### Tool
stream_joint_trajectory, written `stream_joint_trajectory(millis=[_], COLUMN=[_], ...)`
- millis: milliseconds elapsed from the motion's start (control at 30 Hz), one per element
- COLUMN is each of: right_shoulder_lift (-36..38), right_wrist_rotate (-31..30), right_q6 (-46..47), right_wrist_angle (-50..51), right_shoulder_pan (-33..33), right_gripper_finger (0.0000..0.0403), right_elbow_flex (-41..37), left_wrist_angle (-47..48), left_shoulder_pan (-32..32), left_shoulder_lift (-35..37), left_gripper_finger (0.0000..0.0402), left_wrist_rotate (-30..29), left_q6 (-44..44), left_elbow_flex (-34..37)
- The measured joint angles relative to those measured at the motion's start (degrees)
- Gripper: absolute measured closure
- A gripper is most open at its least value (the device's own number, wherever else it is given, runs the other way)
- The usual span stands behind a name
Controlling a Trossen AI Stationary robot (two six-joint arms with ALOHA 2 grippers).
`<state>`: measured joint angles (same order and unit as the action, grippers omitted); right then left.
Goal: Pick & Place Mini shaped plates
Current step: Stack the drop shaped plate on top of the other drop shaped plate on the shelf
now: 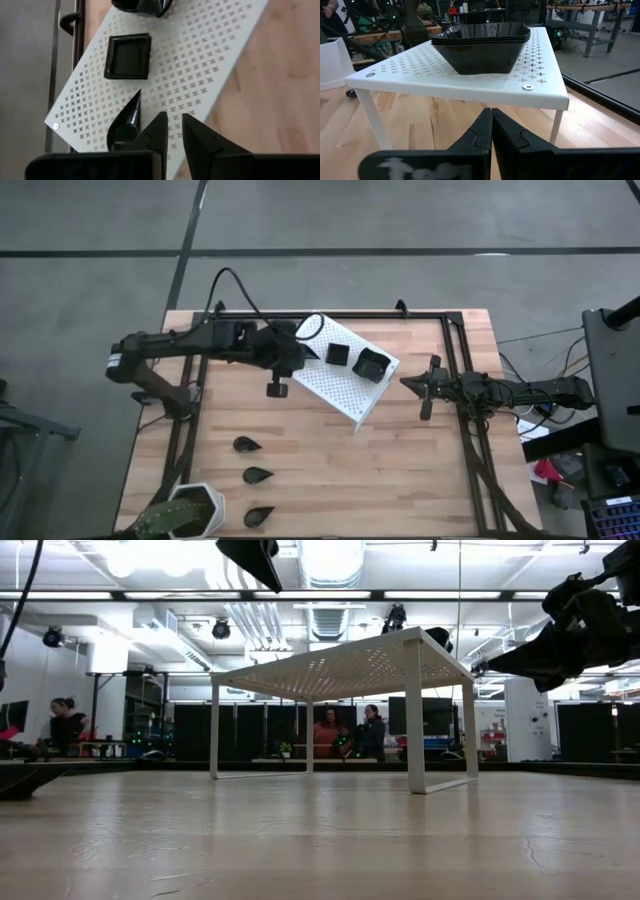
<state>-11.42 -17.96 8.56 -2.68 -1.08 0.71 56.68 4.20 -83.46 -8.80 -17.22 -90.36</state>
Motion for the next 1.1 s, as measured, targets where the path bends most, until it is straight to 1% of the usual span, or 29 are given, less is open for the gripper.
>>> stream_joint_trajectory(millis=[633,1033,1100], right_shoulder_lift=[0.00,0.00,0.00], right_wrist_rotate=[-0.01,0.00,-0.01], right_q6=[0.00,0.00,0.00], right_wrist_angle=[0.00,0.00,0.00], right_shoulder_pan=[-0.02,-0.02,-0.02], right_gripper_finger=[0.0394,0.0394,0.0394], right_elbow_flex=[0.00,0.00,0.00], left_wrist_angle=[3.40,6.33,6.24], left_shoulder_pan=[-9.25,-14.67,-15.67], left_shoulder_lift=[0.70,0.92,0.92], left_gripper_finger=[0.0353,0.0351,0.0351], left_wrist_rotate=[0.41,0.86,2.16], left_q6=[6.94,14.80,15.34], left_elbow_flex=[0.65,0.75,1.00])
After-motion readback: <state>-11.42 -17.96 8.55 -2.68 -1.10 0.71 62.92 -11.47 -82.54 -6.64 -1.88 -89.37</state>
